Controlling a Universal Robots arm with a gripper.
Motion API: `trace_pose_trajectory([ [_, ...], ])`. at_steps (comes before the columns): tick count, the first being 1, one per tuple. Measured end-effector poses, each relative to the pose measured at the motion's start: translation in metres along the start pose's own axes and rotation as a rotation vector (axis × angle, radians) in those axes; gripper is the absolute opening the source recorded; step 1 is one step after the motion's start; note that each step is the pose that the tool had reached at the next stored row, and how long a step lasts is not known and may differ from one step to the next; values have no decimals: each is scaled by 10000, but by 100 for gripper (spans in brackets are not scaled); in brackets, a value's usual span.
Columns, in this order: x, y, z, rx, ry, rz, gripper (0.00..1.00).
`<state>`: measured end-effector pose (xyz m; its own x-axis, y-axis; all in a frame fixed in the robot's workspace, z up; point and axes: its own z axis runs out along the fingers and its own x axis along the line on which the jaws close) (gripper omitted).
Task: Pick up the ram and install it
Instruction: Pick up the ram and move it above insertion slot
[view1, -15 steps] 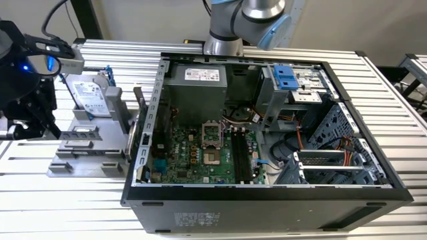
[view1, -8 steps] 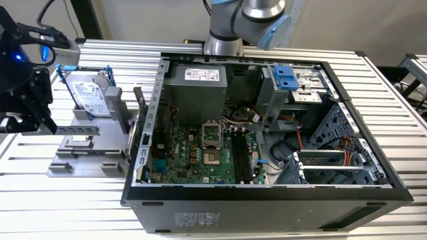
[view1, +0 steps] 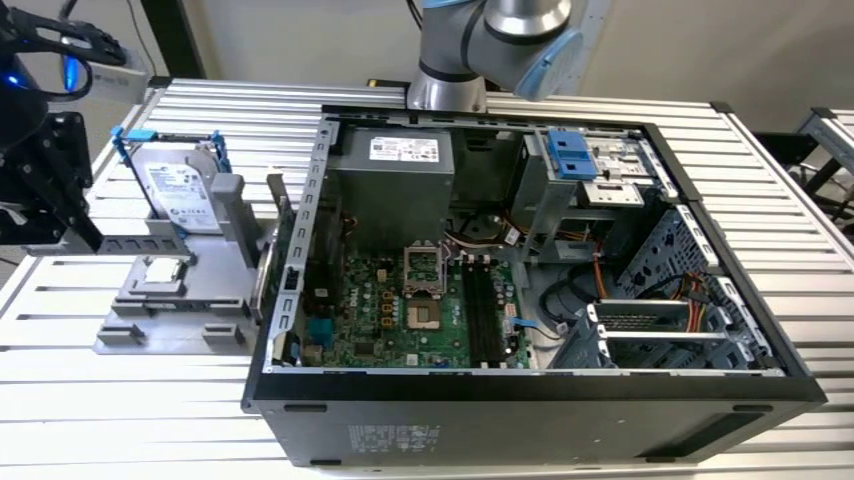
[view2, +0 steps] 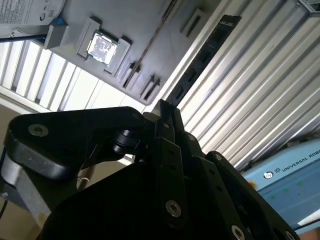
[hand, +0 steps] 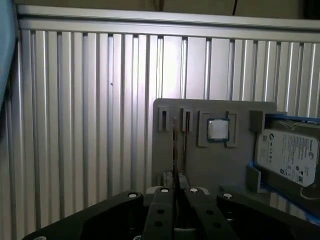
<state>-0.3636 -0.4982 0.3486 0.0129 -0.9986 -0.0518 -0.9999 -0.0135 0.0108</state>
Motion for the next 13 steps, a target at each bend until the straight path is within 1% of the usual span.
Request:
trace_pose_trajectory([
  [6,-9,2,-170,0,-18,0,0],
  [13,-18,4,-340,1,-40,-1,0],
])
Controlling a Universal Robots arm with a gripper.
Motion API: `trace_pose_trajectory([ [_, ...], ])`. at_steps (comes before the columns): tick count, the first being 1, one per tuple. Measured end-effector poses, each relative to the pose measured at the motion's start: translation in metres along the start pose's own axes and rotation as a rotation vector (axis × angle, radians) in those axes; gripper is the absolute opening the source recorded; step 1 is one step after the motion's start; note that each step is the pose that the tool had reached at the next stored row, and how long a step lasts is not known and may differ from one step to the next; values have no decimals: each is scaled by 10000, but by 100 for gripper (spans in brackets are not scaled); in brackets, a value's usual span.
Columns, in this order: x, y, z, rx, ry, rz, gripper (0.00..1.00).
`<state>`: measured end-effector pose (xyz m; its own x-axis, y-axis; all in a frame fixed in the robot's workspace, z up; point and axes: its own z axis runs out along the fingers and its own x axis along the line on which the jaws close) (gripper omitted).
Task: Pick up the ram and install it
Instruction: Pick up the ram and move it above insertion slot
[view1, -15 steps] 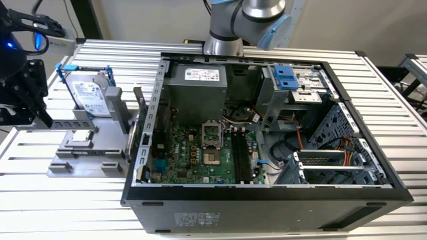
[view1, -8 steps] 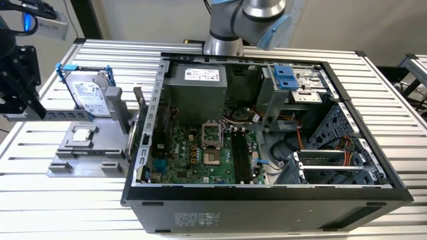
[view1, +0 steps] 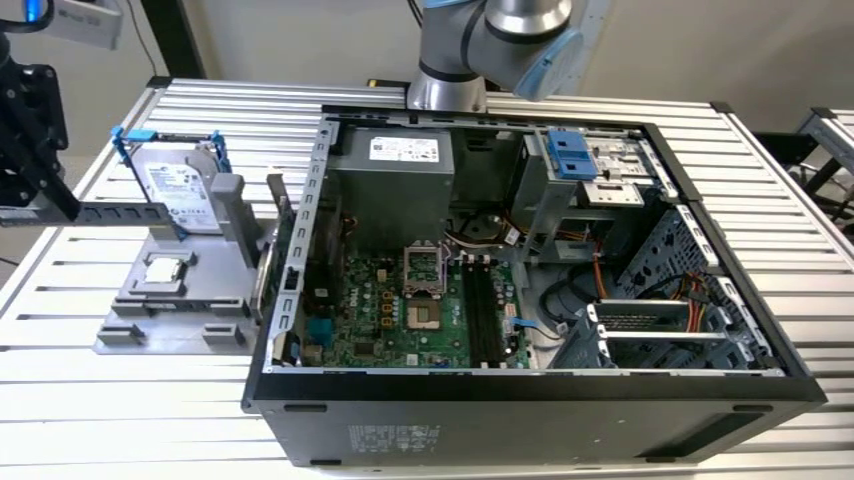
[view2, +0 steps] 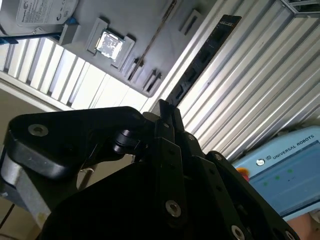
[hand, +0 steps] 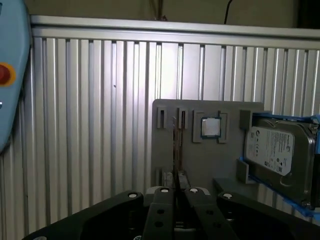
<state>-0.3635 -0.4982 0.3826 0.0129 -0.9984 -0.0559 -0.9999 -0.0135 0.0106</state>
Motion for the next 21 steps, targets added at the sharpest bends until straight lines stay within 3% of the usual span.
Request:
trace_pose_trajectory([
  [6,-5,1,-96,0,-17,0,0],
  [15,-5,-6,-101,-3,-15,-1,0],
  [21,-4,-129,-100,-10,-17,1,0],
])
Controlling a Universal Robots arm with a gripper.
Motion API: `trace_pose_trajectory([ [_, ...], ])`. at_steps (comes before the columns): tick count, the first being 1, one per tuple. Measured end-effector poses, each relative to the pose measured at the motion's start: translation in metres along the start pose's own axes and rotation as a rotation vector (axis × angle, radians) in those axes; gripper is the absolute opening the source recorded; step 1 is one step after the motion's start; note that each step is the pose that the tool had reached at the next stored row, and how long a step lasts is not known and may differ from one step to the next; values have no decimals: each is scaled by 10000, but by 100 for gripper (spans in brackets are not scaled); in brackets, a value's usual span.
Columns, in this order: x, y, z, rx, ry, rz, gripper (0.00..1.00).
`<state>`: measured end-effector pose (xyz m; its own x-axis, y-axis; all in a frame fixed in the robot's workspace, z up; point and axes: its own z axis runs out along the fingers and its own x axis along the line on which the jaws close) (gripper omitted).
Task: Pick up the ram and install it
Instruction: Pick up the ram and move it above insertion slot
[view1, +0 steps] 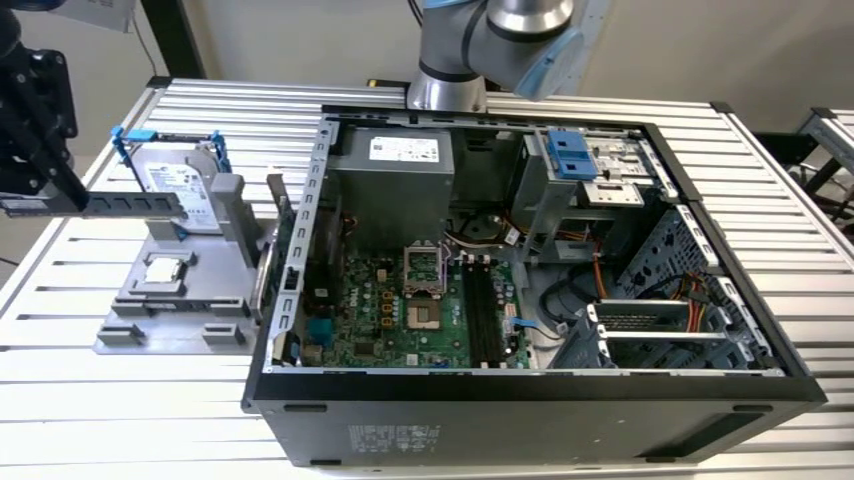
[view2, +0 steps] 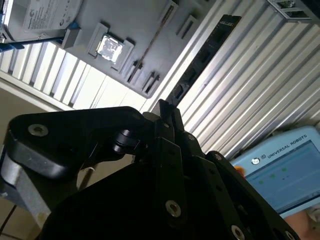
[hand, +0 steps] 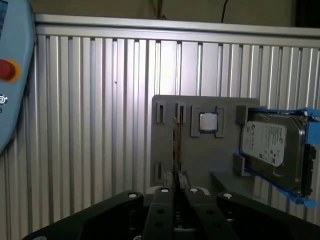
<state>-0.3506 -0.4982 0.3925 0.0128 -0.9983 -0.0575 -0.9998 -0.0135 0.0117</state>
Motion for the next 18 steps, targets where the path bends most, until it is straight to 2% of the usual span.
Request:
trace_pose_trajectory([
  [18,4,-531,-6,-63,-1,4,0],
])
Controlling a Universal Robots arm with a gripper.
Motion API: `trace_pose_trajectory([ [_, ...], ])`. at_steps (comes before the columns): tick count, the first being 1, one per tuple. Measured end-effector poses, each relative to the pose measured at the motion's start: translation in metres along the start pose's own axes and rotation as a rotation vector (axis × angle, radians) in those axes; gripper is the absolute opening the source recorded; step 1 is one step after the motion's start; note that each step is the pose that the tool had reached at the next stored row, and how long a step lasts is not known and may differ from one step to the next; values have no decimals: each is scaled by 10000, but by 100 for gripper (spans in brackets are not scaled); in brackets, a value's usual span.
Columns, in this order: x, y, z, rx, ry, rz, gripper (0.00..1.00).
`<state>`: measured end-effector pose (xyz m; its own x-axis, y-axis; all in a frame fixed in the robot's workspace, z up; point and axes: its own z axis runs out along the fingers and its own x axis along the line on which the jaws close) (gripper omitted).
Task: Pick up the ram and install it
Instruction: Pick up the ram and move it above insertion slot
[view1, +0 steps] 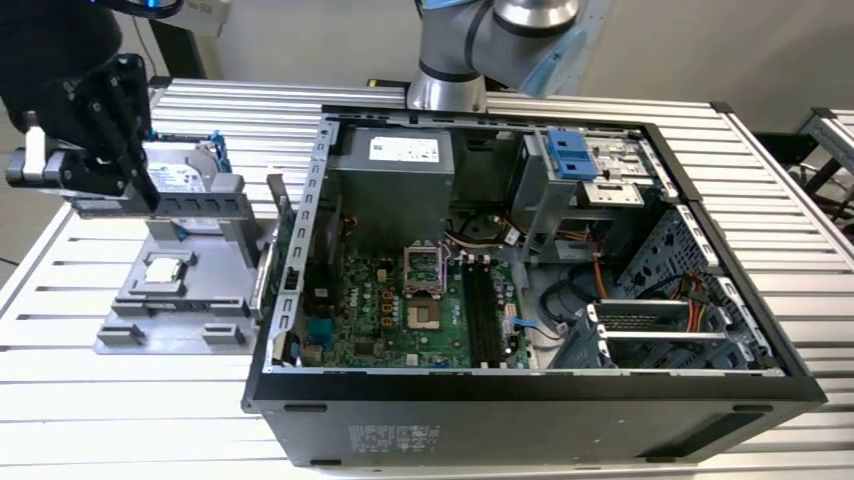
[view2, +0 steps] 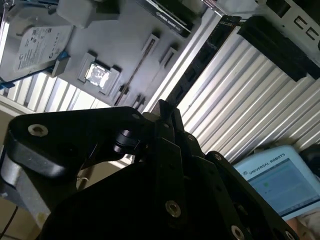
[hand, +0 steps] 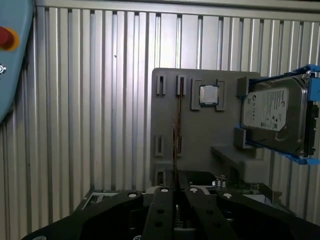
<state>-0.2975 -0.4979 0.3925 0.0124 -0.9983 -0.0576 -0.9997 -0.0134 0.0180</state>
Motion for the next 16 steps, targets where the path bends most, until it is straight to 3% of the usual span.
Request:
trace_pose_trajectory([
  [16,3,-555,-10,-25,-1,0,0],
])
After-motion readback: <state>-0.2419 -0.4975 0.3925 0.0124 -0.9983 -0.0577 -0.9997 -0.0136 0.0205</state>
